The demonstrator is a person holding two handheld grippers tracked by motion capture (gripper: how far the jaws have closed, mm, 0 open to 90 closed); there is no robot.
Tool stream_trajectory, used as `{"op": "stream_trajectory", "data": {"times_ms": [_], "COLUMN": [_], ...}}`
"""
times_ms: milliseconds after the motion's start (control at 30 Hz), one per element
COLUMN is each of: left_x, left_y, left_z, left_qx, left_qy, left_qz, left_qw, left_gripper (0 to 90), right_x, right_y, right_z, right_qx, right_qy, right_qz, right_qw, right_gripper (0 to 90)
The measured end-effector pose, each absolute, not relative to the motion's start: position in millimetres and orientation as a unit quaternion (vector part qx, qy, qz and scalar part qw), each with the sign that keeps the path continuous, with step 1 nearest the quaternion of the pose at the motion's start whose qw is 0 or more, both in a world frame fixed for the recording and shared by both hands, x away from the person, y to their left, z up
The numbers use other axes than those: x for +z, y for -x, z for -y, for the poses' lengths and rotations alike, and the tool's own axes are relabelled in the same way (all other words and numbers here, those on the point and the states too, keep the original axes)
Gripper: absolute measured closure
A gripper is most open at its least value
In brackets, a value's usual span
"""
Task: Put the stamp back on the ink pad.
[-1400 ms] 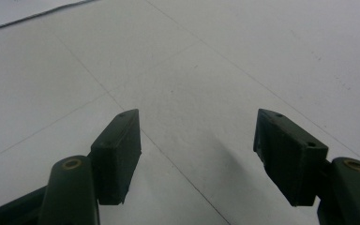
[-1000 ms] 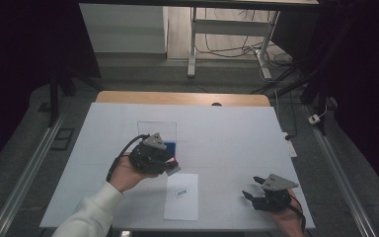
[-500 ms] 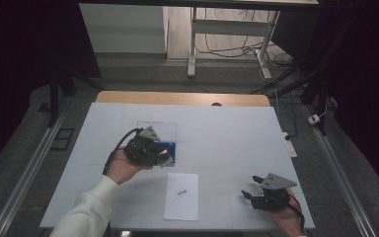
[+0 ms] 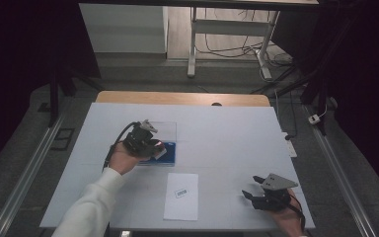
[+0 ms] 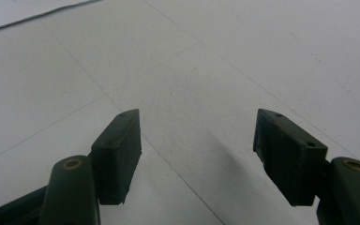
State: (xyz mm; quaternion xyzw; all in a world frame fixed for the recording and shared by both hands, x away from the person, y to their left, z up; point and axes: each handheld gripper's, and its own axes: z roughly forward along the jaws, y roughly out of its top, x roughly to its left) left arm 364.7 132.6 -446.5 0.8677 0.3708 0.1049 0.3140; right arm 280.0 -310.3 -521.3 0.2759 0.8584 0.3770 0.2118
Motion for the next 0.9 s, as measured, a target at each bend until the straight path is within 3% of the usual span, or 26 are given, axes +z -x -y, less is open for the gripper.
{"op": "stream_trajectory", "data": {"times_ms": [900], "left_x": [-480.7], "left_y": [-395.1], "left_z": [-125.6], "left_qx": [0.107], "left_qy": [-0.873], "left_qz": [-0.400], "left_qw": [0.259], "left_gripper": [66.2], "right_x": [-522.9], "right_y": [-280.3], "right_z": [312.6], "right_qx": [0.374], "right_qy": [-0.279], "right_qz": [-0.859], "right_qw": [0.211], "right_gripper": [32.7]}}
